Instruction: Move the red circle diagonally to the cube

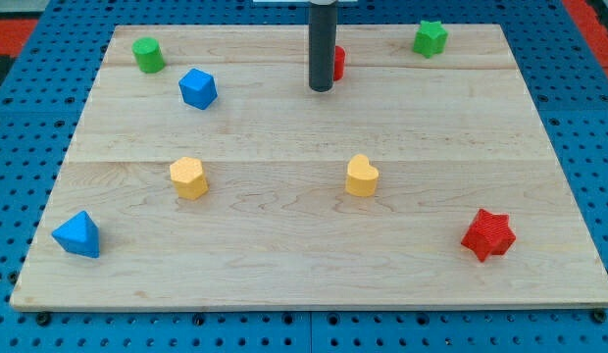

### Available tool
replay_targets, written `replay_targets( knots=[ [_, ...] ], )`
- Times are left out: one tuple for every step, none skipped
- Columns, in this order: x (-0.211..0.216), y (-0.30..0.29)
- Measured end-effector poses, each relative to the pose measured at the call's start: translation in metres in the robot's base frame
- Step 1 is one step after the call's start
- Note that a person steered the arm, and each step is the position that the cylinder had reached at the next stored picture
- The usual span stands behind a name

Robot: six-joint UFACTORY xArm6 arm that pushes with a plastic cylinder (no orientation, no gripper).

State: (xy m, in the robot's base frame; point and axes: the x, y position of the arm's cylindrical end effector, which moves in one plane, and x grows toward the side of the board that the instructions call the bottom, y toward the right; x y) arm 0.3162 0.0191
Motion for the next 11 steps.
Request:
replay_targets(
  knots=[
    [-0.005,0.009],
    [-0.014,0.023],
    [-0.017,0.034],
    [-0.018,0.058],
    [-0.027,-0.001],
    [-0.031,-0.074],
    [-0.013,-0.044],
    [-0.034,0.023],
    [-0.061,0.022],
    [-0.063,-0.028],
    [-0.062,-0.004]
  ],
)
